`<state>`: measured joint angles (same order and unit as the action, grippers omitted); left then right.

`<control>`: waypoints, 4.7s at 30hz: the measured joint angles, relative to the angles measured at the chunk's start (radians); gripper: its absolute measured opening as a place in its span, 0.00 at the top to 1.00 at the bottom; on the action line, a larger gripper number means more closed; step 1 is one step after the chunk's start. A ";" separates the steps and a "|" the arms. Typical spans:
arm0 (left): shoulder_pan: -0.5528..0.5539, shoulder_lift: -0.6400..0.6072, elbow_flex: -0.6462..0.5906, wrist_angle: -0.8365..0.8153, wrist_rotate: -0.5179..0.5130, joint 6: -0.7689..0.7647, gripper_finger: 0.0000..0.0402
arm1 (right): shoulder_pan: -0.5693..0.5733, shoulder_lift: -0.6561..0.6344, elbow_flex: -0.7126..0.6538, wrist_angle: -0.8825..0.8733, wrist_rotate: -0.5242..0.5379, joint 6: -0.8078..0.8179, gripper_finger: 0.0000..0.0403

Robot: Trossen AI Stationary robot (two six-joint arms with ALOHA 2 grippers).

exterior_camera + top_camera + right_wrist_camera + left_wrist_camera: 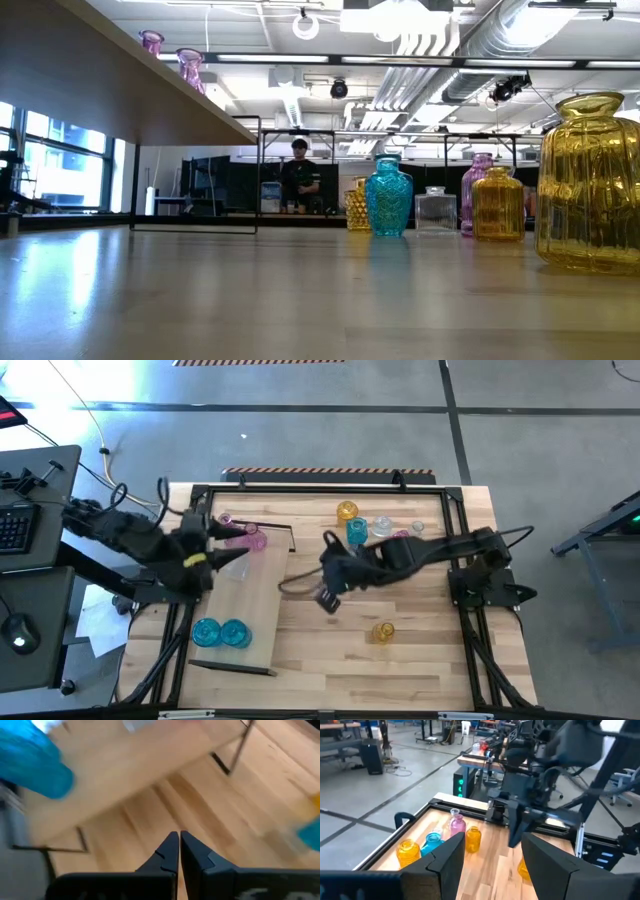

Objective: Sort vases onto shelf
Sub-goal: Put the blue flower vase on the shelf

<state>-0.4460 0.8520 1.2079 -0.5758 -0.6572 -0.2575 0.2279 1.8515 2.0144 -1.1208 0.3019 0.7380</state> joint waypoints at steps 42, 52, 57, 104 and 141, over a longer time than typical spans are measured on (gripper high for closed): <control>1.306 0.275 0.139 -0.117 0.675 0.262 0.54 | -0.726 0.012 0.000 -0.165 -0.387 -0.848 1.00; 1.350 0.229 0.139 -0.128 0.735 0.215 0.54 | -0.806 0.120 -0.001 -0.127 -0.437 -0.822 1.00; 1.349 0.165 0.138 -0.142 0.761 0.191 0.54 | -0.805 0.133 -0.001 -0.288 -0.426 -0.859 1.00; 1.349 0.013 0.137 -0.194 0.801 0.111 0.54 | -0.623 0.254 0.000 -0.310 -0.435 -0.779 0.32; 1.349 0.012 0.138 -0.206 0.800 0.118 0.54 | -0.613 0.267 -0.160 -0.293 -0.381 -0.762 0.53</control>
<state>0.9026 0.8639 1.3457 -0.7818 0.1427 -0.1396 -0.3856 2.1180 1.8540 -1.4136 -0.0796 -0.0238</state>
